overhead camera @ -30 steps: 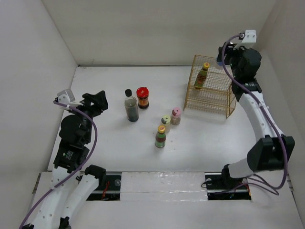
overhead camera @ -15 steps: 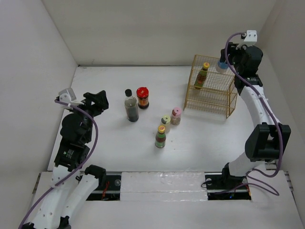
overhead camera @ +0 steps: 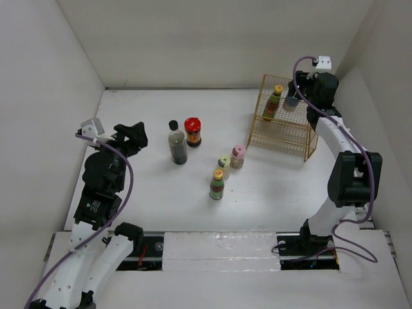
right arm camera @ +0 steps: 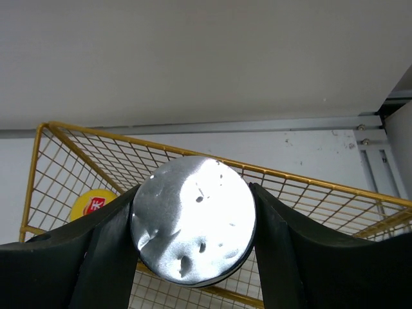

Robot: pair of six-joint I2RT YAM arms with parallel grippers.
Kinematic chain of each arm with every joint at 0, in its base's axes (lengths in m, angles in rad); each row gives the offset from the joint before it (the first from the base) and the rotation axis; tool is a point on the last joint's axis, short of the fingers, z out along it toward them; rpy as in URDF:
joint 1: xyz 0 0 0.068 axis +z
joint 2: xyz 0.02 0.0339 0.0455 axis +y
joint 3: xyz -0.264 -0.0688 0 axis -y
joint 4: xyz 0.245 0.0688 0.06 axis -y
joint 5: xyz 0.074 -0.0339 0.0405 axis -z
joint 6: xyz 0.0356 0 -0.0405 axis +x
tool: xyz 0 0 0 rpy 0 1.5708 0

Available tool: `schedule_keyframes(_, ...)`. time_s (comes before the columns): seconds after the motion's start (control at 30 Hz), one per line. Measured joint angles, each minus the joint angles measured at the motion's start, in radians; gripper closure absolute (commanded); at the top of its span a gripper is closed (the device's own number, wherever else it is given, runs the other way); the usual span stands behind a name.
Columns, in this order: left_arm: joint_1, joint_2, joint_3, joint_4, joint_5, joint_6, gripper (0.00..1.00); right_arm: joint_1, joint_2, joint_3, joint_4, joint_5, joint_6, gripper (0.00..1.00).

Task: Organize the condiment bottles

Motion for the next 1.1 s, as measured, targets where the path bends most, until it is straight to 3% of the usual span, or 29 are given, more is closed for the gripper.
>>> schedule_keyframes(0.3,0.000,0.000,0.000,0.000,0.013,0.000,0.31,0.018,0.076,-0.036,0.019,0.016,0.026,0.46)
schedule_keyframes(0.5,0.000,0.000,0.000,0.000,0.018,0.000,0.29,0.018,0.077,-0.036,0.026,0.024,0.035,0.27)
schedule_keyframes(0.63,0.000,0.000,0.000,0.000,0.018,0.000,0.29,0.019,0.077,-0.035,0.028,0.026,0.045,0.20)
schedule_keyframes(1.03,0.000,-0.009,0.000,0.000,0.018,0.000,0.29,0.029,0.018,-0.036,-0.026,0.065,0.056,0.21)
schedule_keyframes(1.07,0.000,-0.010,0.000,0.000,0.018,0.000,0.29,0.034,-0.012,-0.039,-0.038,0.079,0.057,0.25)
schedule_keyframes(1.1,0.000,-0.010,0.000,0.000,0.018,0.000,0.29,0.043,-0.049,-0.047,-0.039,0.091,0.057,0.45)
